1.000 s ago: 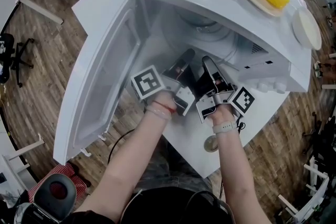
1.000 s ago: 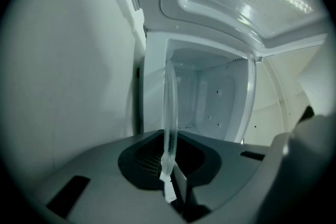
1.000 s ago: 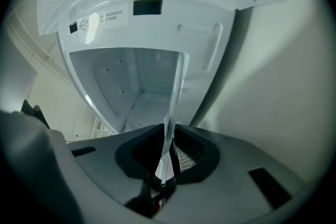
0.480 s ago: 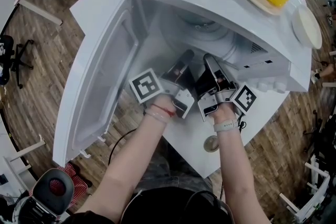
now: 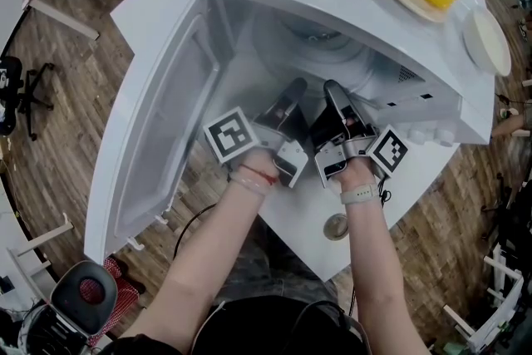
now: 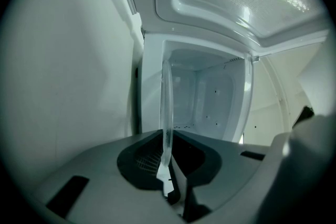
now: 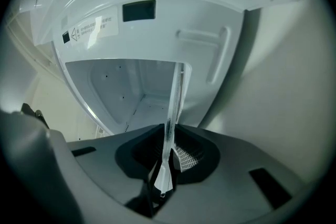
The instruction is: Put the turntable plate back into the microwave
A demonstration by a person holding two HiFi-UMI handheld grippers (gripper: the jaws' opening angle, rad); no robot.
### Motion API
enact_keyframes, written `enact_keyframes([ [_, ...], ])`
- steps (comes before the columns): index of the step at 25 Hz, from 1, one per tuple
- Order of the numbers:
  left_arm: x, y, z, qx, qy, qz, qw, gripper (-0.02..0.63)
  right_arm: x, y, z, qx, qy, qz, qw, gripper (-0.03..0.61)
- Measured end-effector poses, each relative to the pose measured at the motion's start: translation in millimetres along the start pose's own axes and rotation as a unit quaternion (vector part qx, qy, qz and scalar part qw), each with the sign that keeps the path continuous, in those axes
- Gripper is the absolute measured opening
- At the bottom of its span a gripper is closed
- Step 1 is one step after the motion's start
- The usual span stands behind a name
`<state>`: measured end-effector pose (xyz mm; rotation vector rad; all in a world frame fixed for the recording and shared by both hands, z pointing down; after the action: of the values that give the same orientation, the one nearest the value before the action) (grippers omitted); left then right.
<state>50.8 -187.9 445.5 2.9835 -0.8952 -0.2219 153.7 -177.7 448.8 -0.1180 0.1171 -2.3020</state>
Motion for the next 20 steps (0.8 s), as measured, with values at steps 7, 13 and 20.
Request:
enact_keyframes([
  [7, -2.3, 2.3, -4.5, 0.005, 0.010, -0.001, 0.9999, 0.035, 3.2, -3.1, -6.3, -0.060, -0.051, -0.014, 0.997, 0.087],
  [13, -0.5, 5.7, -4.2, 0.014, 0.021, -0.008, 0.9997, 0.035, 6.6, -13.3, -11.8, -0.117, -0.104, -0.059, 0.986, 0.117],
  [20, 4.2, 10.6, -8.9, 0.022, 0.034, -0.011, 0.9991, 0.035, 10.7, -26.9, -13.8, -0.179, -0.156, -0.108, 0.965, 0.116],
])
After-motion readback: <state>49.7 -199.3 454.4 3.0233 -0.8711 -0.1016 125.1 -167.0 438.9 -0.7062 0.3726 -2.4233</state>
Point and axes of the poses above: the fingertips, and each gripper's own axes: x forward along the fingers, z to its right, y out of its top, the point moved 3 cm from there along -x, backward along the fingers, and after that the axes turned 14 degrees about -z, right-handed, at the moved point
